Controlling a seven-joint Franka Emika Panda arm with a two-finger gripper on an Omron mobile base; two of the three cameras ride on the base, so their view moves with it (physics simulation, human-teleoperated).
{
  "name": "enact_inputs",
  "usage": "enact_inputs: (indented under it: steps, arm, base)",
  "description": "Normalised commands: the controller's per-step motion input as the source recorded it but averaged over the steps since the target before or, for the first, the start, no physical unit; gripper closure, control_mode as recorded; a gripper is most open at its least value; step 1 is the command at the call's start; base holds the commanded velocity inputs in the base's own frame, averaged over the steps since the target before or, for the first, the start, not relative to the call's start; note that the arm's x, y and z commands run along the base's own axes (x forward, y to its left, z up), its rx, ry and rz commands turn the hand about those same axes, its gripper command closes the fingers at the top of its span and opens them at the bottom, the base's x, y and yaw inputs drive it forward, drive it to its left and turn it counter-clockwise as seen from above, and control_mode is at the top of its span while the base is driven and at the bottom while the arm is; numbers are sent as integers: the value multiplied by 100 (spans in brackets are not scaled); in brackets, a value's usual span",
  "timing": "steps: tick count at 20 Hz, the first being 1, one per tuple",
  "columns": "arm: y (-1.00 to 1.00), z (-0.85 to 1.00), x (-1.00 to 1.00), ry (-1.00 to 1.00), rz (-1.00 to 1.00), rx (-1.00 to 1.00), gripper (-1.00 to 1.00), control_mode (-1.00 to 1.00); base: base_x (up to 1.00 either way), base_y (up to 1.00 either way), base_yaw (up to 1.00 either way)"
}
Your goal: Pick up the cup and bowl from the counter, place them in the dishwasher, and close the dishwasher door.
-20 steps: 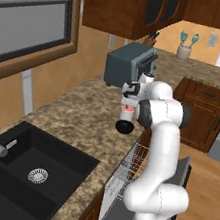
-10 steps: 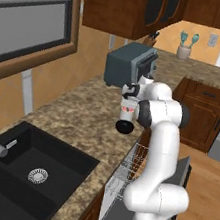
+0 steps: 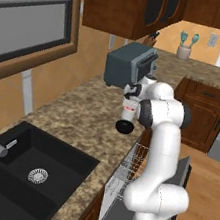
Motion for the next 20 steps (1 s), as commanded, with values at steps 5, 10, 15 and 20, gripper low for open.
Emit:
enact_inputs:
  steps: [5, 10, 15, 20]
  arm:
    - [-77, 2, -51, -7, -14, 6, 100, -100]
    - [-100, 2, -94, -12, -16, 10, 100, -100]
    - [-99, -2, -100, -9, -6, 13, 100, -100]
    - [-58, -31, -100, -11, 0, 9, 100, -100]
  base:
    - [0, 0, 0]
    - [0, 0, 0]
    - [0, 0, 0]
    - [0, 0, 0]
